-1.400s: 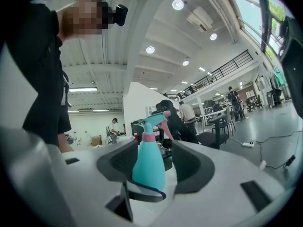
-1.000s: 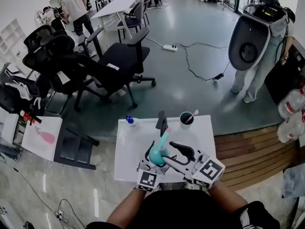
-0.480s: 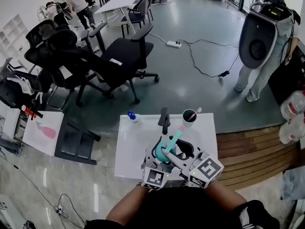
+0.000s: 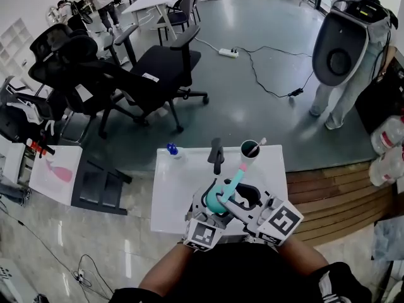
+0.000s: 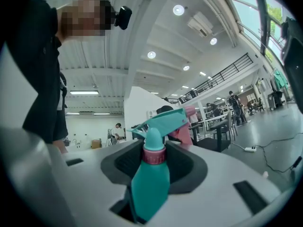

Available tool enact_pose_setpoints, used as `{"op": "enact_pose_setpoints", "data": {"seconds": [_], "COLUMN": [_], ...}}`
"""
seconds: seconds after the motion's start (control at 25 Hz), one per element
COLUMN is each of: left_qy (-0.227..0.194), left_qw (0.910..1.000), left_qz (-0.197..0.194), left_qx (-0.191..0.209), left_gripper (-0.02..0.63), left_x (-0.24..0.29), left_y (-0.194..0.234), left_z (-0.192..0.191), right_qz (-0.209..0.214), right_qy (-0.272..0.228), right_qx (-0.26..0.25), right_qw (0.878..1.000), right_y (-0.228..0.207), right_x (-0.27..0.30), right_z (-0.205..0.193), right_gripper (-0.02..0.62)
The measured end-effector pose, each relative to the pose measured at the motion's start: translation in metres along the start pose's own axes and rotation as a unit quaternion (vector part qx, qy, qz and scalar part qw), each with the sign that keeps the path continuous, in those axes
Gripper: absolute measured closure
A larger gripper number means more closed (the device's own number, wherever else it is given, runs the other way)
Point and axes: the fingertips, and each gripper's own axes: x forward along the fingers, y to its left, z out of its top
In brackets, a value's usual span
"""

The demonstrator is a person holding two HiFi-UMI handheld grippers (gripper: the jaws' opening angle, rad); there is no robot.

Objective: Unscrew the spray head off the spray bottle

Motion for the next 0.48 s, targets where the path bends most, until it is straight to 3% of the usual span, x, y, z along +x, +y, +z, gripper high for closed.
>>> {"op": "enact_pose_setpoints", "data": {"seconds": [0.24,0.36,0.48], "left_qy": [-0.012,-0.042,-0.063], "left_qw": [0.9971,0.9886,0.9731], "left_qz": [-0.074,-0.144,-0.222], "left_qx": [0.007,0.009,0.009], "left_gripper": [0.144,0.144,0.144], "left_x": [-0.005,-0.012,-0.024], "left_y": [-0.012,-0.025,-0.048], "left_z": [0.002,0.019,0.032], "right_qz": [0.06,0.137,0.24], "right_qy": [0.003,0.009,0.015], "right_qx": [-0.008,0.011,0.002], "right_qw": [0.998,0.99,0.971], "right_y": [0.009,0.026,0.046], "right_x": [-0.003,-0.008,-0.022], "right_z": [-0.003,0.003,0.009], "right_gripper": [0.445,0.445,0.443]}}
